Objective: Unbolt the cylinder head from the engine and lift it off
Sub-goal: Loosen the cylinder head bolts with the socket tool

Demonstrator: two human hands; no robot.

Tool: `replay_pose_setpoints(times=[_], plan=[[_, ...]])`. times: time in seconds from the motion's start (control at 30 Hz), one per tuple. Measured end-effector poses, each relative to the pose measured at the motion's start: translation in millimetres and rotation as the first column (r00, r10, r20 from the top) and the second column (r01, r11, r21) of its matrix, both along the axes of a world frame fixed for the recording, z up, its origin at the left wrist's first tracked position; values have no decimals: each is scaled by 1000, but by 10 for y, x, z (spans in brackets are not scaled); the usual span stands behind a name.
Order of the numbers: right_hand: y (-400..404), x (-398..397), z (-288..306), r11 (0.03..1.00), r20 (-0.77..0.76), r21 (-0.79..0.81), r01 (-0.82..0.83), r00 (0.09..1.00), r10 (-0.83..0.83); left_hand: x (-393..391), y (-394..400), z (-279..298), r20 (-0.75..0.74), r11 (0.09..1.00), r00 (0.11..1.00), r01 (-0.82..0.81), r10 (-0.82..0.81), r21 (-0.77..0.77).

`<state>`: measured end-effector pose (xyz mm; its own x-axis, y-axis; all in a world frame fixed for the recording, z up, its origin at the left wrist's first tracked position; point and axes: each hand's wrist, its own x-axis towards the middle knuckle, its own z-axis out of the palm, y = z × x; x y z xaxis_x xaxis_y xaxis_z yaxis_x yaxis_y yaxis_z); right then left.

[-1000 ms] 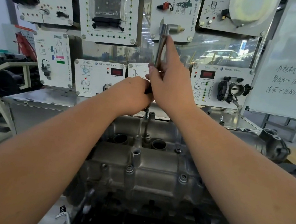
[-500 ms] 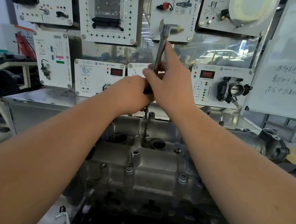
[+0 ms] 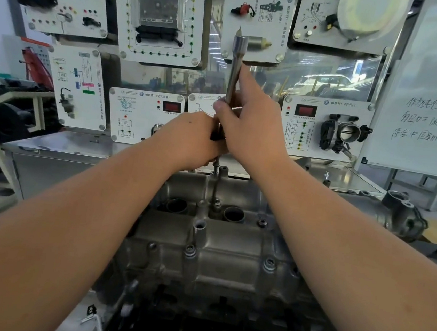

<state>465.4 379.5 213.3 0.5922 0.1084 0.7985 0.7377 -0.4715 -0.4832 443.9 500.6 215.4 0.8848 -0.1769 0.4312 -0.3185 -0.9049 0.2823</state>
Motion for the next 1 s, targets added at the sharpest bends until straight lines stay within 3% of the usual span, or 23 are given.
replay_pose_setpoints(times=[0.17, 0.8, 1.0], plan=[[25, -22, -7, 998, -22, -64, 20, 1000, -21, 1, 6, -21, 16, 999, 999, 32, -32, 3], [-6, 21, 5, 997, -18, -2, 82, 996, -82, 12, 14, -7, 7, 999, 999, 37, -37, -10], [4, 24, 14, 999, -67, -41, -10, 998, 7, -28, -9, -15, -12, 999, 999, 34, -34, -5]])
